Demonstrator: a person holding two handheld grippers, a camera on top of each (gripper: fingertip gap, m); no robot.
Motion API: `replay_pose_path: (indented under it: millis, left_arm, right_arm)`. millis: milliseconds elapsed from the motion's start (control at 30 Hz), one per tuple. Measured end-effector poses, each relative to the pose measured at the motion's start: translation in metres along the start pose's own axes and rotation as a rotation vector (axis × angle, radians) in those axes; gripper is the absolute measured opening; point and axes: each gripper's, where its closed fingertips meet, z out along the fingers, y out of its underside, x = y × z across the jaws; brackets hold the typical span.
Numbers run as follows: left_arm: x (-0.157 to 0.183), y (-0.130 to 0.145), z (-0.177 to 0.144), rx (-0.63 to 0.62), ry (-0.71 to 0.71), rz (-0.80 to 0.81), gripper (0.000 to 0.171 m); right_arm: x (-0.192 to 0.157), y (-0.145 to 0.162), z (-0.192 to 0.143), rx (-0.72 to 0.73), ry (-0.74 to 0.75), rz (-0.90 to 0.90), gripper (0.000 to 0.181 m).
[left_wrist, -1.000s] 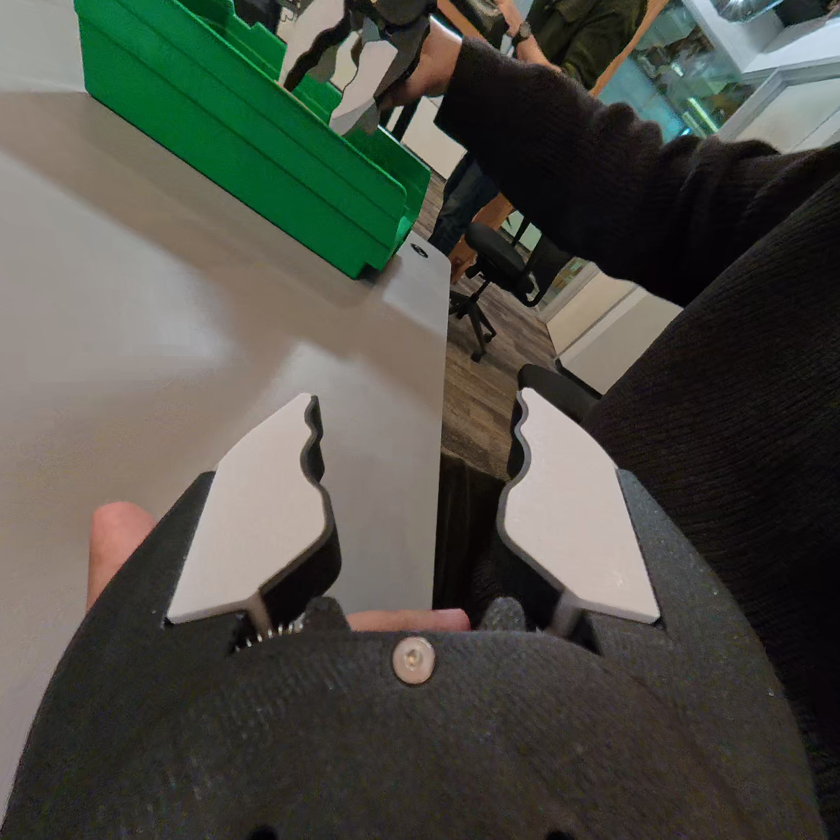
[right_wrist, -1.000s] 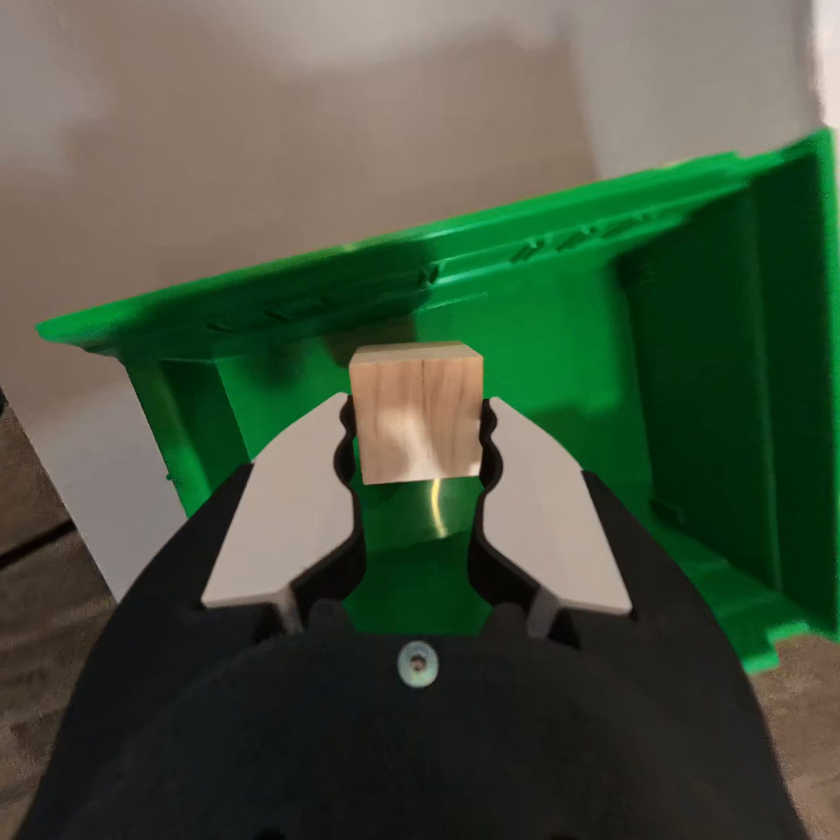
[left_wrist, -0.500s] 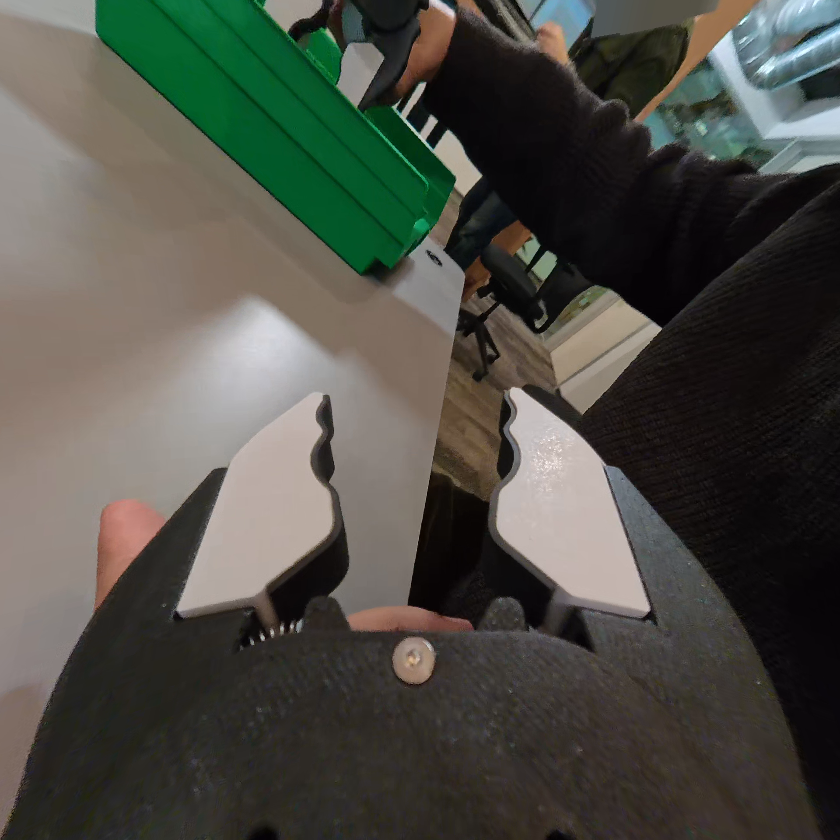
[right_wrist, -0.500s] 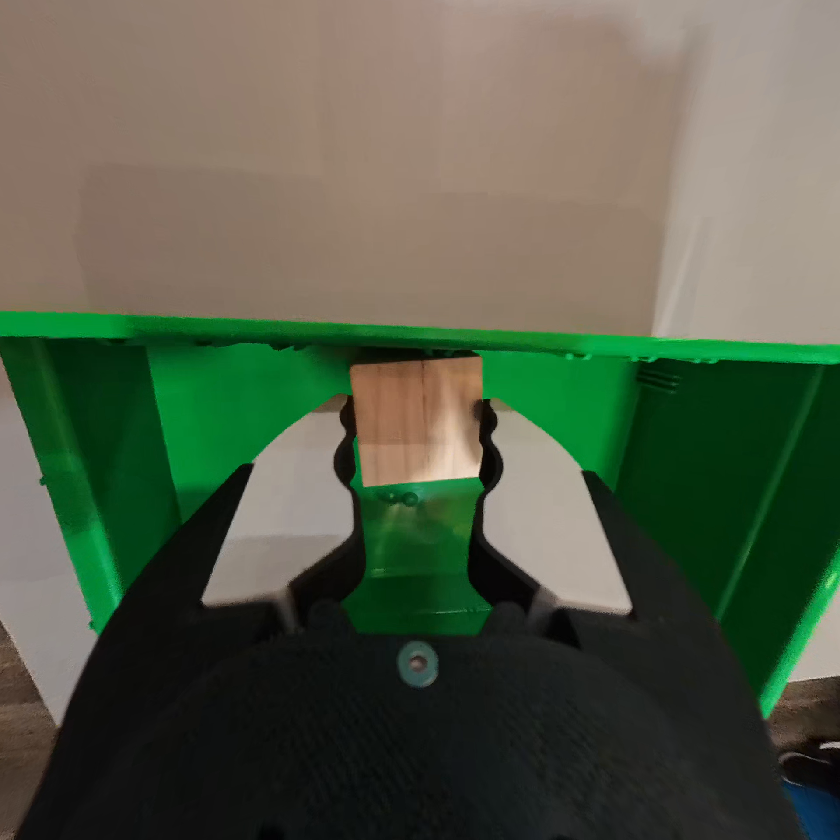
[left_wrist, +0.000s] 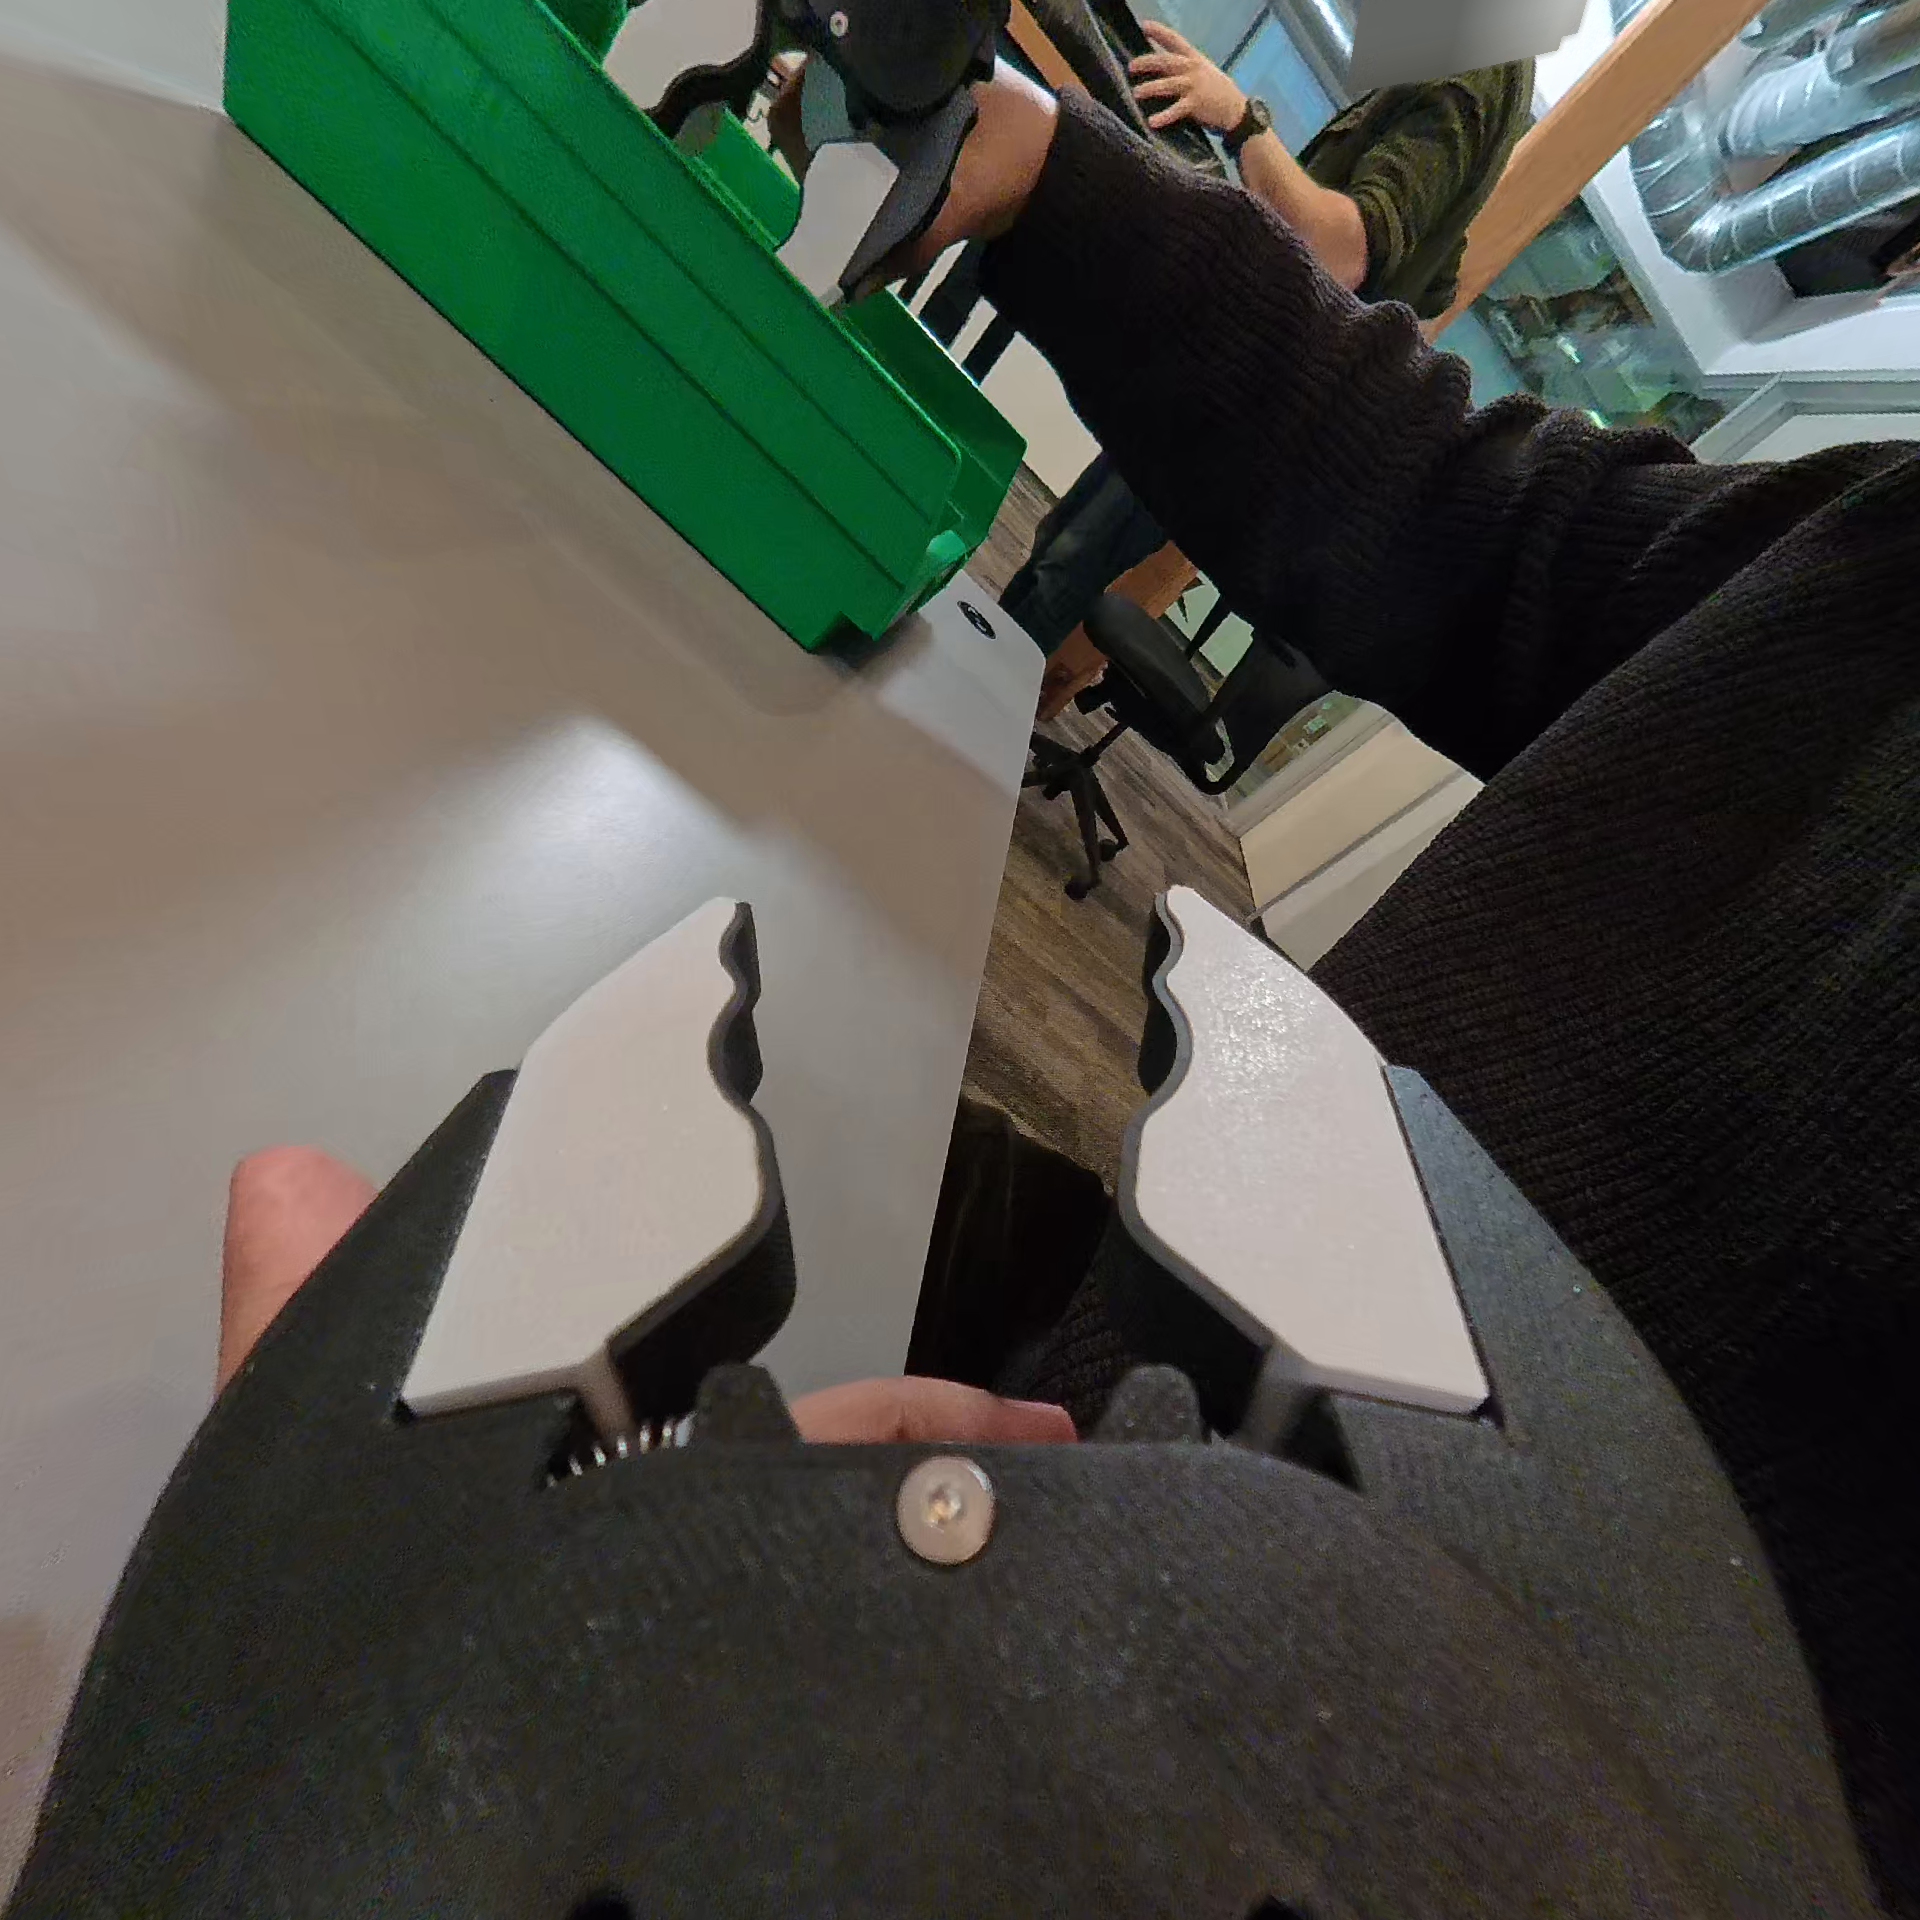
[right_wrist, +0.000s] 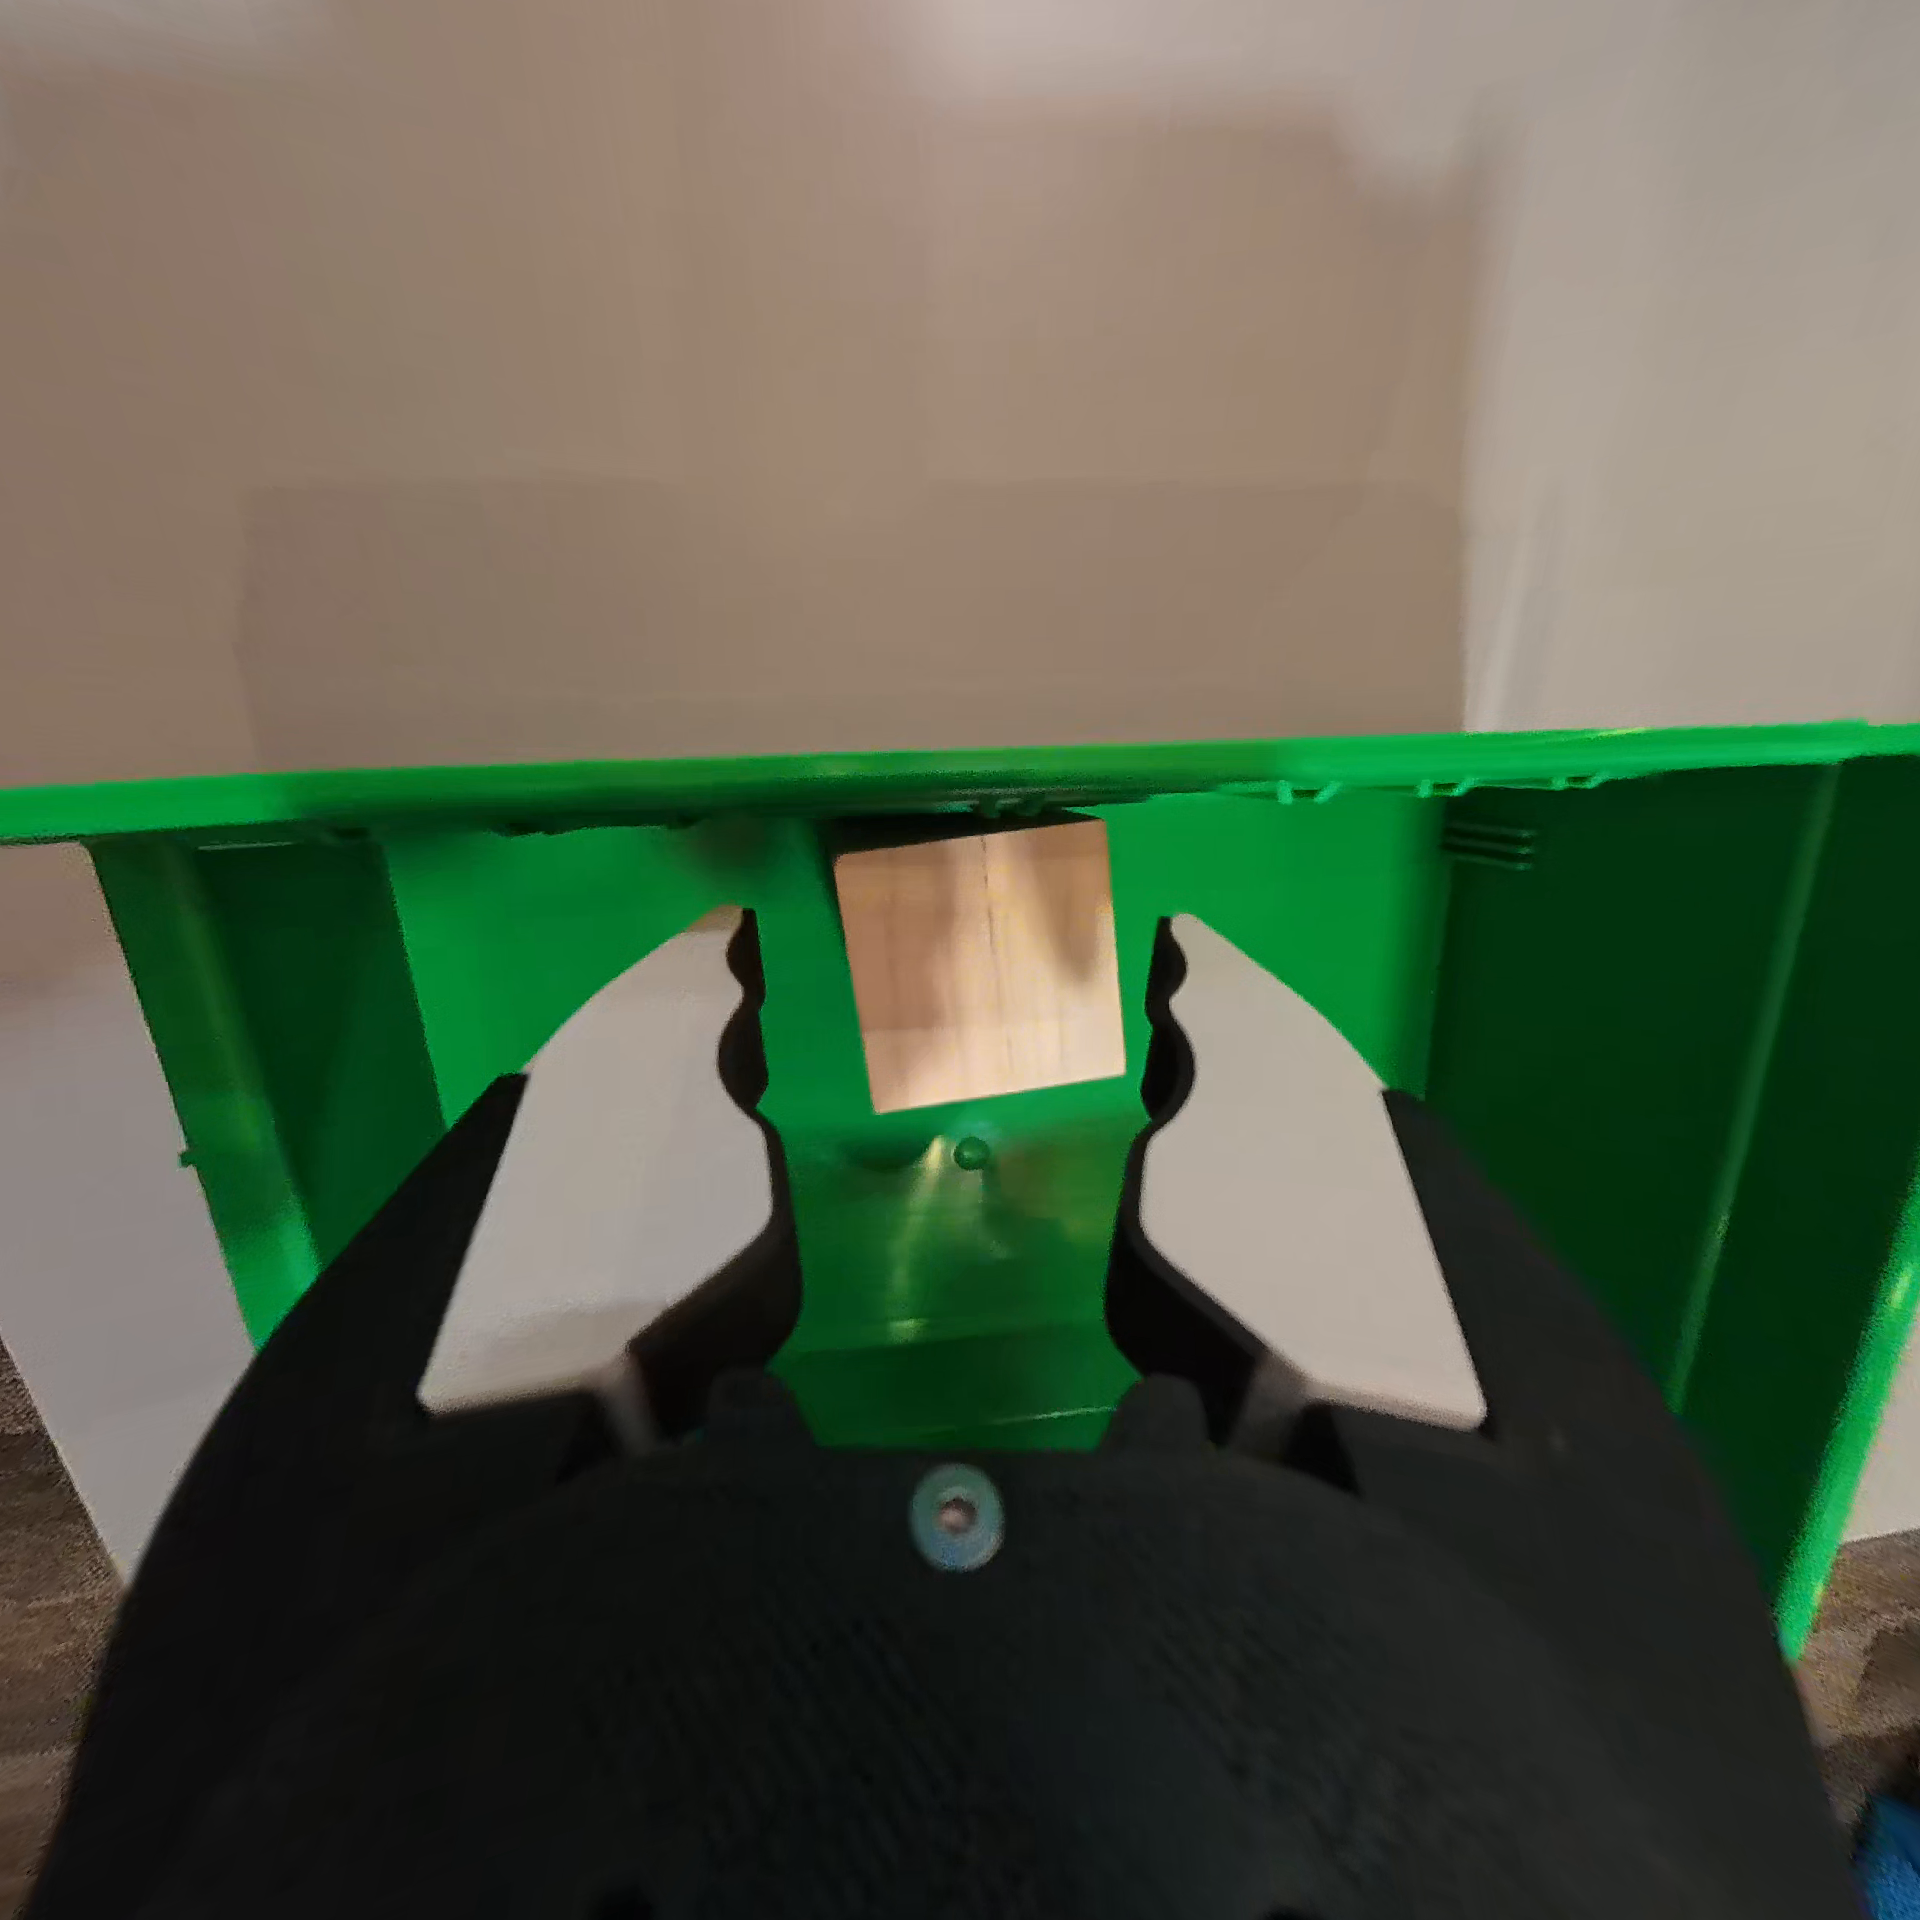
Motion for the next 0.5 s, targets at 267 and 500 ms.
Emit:
replay_pose_path:
  millis: [267, 500]
  left_arm:
    - [0.006, -0.003, -0.010, 0.015, 0.005, 0.024, 0.072]
    - [0.008, -0.014, -0.008, -0.021, 0.030, 0.079, 0.072]
  right_arm:
    - [0.003, -0.015, -0.038, 0.183, 0.053, 0.138, 0.068]
    - [-0.023, -0.083, -0.120, 0.627, 0.138, 0.237, 0.065]
